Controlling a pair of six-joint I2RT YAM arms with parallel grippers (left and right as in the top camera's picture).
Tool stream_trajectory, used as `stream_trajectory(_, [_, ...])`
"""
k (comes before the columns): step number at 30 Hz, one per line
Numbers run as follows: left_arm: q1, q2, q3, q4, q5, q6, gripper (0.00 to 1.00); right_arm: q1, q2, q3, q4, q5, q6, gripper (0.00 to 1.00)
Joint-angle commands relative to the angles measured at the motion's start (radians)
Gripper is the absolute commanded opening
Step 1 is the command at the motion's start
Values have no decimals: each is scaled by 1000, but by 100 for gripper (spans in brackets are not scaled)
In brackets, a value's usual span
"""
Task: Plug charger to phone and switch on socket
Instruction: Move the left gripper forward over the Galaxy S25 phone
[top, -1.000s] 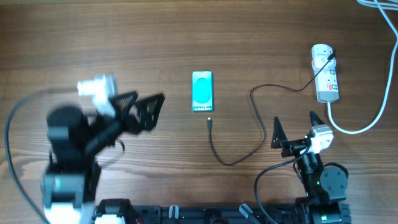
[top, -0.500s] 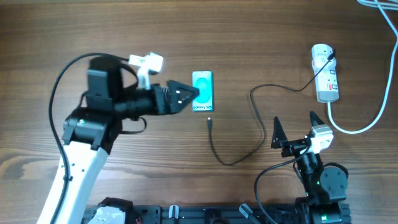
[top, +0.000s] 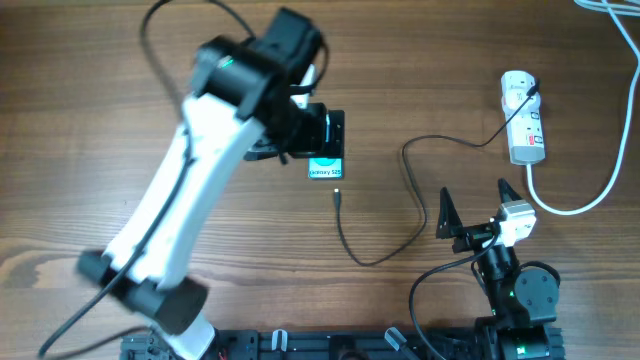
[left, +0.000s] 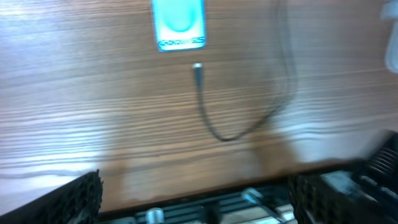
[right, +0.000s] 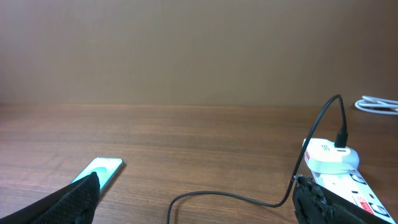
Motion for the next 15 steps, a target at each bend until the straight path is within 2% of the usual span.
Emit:
stream_trajectory(1, [-54, 145, 46, -2, -118, 19, 100, -1, -8, -1, 3, 9, -9, 100])
stream_trajectory(9, [-111, 200, 45, 143, -103, -5, 100, -1, -8, -1, 2, 9, -9, 100])
stream_trajectory(11, [-119, 200, 45, 189, -103, -75, 100, -1, -8, -1, 3, 9, -9, 100])
stream_trajectory(12, [-119, 200, 45, 214, -103, -153, 100, -1, -8, -1, 3, 10, -9, 100])
stream_trajectory(15, [-118, 204, 45, 232, -113, -252, 100, -1, -8, -1, 3, 9, -9, 100])
